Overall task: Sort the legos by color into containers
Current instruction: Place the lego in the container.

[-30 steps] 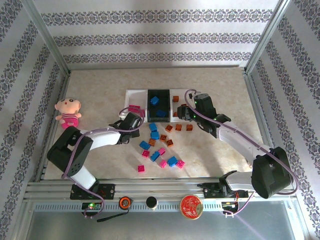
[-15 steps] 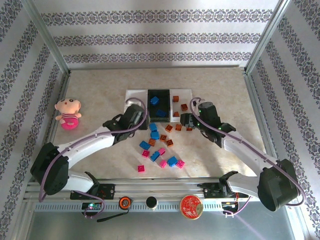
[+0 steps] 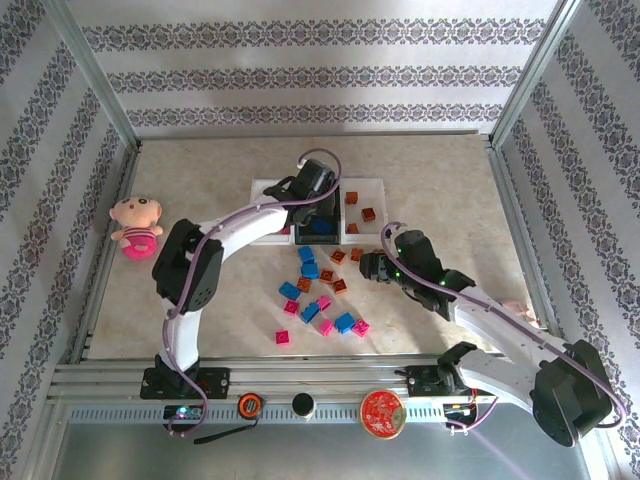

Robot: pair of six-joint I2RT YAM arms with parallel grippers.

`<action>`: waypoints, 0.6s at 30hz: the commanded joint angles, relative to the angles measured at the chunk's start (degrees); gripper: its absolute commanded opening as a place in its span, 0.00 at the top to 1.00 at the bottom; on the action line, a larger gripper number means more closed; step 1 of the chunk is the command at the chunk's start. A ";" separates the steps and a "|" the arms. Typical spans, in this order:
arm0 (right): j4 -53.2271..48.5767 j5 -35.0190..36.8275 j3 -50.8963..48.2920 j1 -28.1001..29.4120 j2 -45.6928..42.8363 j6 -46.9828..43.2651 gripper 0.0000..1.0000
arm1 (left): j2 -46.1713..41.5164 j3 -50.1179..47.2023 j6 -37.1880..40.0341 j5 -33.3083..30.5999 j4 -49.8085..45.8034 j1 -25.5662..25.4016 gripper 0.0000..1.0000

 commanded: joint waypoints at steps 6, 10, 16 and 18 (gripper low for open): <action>0.27 -1.80 -3.76 4.36 -2.87 1.63 0.34 | 4.18 9.23 1.50 2.99 -6.93 0.90 0.52; 1.93 -1.64 -3.44 7.90 0.04 1.93 0.34 | -0.04 6.59 0.07 5.09 -4.16 0.90 0.31; 4.90 -0.78 -0.60 12.58 8.22 1.48 0.34 | -12.05 -4.21 -2.77 8.74 2.87 0.82 0.17; 5.63 -0.66 0.76 13.74 11.10 1.09 0.33 | -17.74 -10.00 -3.61 9.02 5.84 0.82 0.13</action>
